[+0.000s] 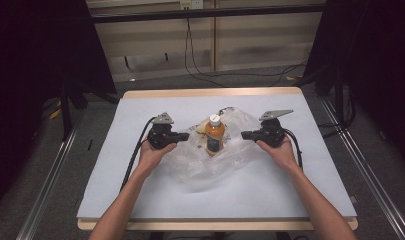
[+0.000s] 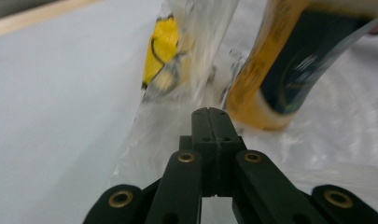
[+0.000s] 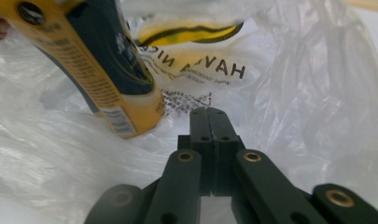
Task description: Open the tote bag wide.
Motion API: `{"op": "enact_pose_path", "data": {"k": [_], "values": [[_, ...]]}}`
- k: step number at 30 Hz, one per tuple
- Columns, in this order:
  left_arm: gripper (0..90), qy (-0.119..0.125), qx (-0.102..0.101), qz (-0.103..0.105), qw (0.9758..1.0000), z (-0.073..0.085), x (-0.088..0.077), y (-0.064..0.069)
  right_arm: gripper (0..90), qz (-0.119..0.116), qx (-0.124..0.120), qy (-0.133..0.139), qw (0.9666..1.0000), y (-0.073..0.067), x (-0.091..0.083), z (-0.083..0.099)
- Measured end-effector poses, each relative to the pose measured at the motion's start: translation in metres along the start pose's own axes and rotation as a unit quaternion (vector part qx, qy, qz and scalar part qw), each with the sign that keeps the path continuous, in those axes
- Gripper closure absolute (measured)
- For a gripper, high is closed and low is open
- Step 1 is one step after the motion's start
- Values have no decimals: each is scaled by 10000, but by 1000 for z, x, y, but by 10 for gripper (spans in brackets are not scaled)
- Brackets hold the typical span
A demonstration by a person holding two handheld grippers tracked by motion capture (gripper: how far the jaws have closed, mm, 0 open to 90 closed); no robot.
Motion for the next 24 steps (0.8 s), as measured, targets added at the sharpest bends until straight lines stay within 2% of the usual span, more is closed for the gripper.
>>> {"op": "enact_pose_path", "data": {"k": [1,2,3,5,7,8,9,10,12,15,16,17,18,19,21,22,23,24], "values": [[864,94,2,31,10000,0,-3,2,760,30,31,93,9999,-1,-3,0],[846,109,9,15,9999,-1,-5,3,747,111,56,170,9998,-3,-6,1],[841,156,58,32,9999,-2,-9,5,743,75,62,220,9997,-4,-9,1],[794,280,137,-28,9995,-3,-13,9,659,123,42,251,9996,-6,-14,1],[746,358,201,-58,9991,-3,-17,12,541,155,53,381,9991,-9,-18,1],[692,449,219,-97,9987,-3,-21,15,447,210,87,528,9983,-12,-22,1],[678,449,219,-97,9987,-3,-21,15,387,294,58,591,9978,-14,-24,0],[678,483,216,-113,9985,-3,-23,16,387,294,58,591,9978,-14,-24,0],[597,569,235,-223,9979,-2,-26,17,293,420,44,675,9968,-17,-27,0],[428,584,119,-328,9977,-2,-29,18,126,581,71,814,9950,-21,-30,-1],[395,585,109,-344,9976,-1,-30,19,106,629,63,892,9940,-22,-32,-2],[327,595,122,-410,9973,-1,-32,21,47,768,-42,1064,9913,-25,-36,-2],[327,638,130,-440,9969,-1,-33,22,47,768,-42,1064,9913,-25,-36,-2],[270,666,99,-447,9967,-2,-35,24,29,836,-26,1170,9896,-27,-38,-2],[161,692,110,-440,9966,-2,-38,27,17,889,-149,1426,9857,-31,-47,-1],[161,667,130,-472,9966,-2,-40,30,17,889,-149,1426,9857,-31,-47,-1],[137,753,159,-378,9963,-1,-42,34,12,886,-131,1454,9853,-33,-50,0],[127,761,201,-372,9962,-1,-43,36,10,881,-96,1462,9853,-34,-54,1]]}}
Point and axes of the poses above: each handheld gripper's, and its own axes: x roughly forward along the jaws, z roughly out of its underside, y roughly to its right, the point moved 2 cm from there along x, roughly forward along the jaws, and after that the axes turned 3 degrees about y, right-handed, at the moved point
